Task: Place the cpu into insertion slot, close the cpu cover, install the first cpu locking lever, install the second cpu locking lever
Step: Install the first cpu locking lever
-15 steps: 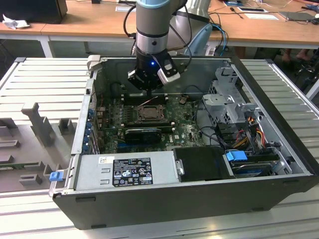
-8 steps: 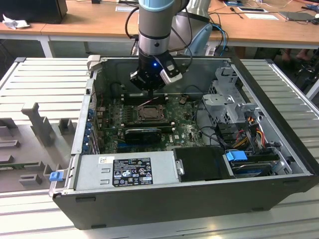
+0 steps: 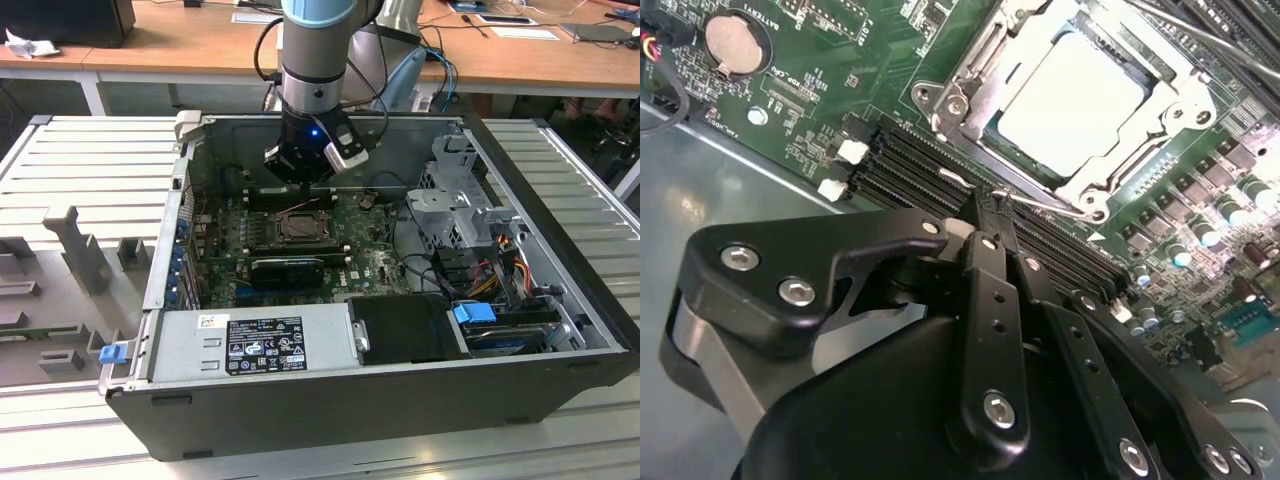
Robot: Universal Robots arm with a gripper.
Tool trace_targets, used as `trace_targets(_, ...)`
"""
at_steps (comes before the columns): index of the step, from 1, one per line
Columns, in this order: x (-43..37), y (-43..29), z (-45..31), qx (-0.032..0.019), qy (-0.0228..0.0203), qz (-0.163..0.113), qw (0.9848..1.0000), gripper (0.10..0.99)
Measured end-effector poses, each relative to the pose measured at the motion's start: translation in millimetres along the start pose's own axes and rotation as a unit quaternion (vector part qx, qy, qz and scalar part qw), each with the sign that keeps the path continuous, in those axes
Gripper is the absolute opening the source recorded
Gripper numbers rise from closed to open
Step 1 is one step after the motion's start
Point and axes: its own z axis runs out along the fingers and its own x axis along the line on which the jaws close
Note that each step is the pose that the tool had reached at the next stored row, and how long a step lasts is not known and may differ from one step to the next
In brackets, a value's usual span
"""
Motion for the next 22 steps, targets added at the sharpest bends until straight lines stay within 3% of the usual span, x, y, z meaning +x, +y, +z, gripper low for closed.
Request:
trace_targets(13, -8.8, -2.2, 12.2, 0.0000, 0.0000, 0.000, 1.0000, 0.106)
trace_targets(22, -9.0, -4.0, 16.1, 0.0000, 0.0000, 0.000, 1.0000, 0.106)
